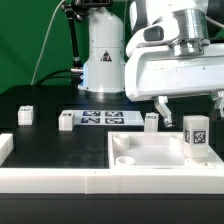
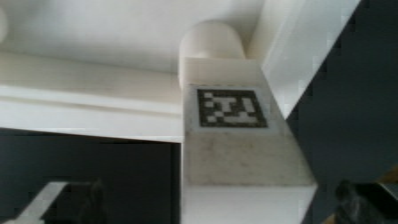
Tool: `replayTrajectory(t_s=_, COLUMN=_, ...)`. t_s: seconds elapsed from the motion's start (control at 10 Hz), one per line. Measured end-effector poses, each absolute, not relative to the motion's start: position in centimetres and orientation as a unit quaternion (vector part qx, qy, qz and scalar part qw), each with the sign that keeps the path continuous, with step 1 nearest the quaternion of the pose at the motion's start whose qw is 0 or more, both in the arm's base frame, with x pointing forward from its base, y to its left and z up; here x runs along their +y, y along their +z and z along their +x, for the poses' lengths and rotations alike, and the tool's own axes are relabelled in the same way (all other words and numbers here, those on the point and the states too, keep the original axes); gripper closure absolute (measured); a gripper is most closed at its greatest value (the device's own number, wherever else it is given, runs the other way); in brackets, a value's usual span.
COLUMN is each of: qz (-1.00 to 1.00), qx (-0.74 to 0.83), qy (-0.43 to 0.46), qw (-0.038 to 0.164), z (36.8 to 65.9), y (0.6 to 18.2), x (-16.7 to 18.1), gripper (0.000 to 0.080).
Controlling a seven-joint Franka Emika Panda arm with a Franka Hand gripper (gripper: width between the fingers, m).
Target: Assemble one leg
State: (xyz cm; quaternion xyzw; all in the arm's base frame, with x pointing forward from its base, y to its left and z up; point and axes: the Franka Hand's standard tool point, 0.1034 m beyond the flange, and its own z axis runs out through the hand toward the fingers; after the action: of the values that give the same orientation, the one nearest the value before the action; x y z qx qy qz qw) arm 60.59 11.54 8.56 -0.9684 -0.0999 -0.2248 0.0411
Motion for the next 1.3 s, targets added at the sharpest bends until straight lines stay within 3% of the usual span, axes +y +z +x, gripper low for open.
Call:
replayTrajectory(t_s=0.5, qz=-0.993, qx=-0.107, qy=-0.009, qw=0.045, z=61.1, y=8.5, x=11.5, gripper=0.0151)
replayTrajectory(t_s=0.8, qz=-0.993, qx=-0.105, qy=-0.015, qw=0.045, z=62.0, y=8.6, x=11.4, gripper=0.0176)
replayTrajectory(t_s=0.9, qz=-0.993, qx=-0.105, qy=-0.015, qw=0.045, z=62.0, y=8.6, x=11.4, gripper=0.0362)
replayTrajectory(t_s=1.0, qz=-0.993, qx=-0.105, qy=-0.016, qw=0.046, z=62.0, y=8.6, x=11.4, gripper=0.0362)
replayTrajectory(t_s=1.1, qz=-0.994, qx=-0.097, qy=-0.015, qw=0.046, z=62.0, y=8.6, x=11.5, gripper=0.0509)
replayTrajectory(t_s=1.3, qz=-0.995, qx=-0.088, qy=-0.015, qw=0.046, z=62.0, y=8.6, x=11.5, gripper=0.0508)
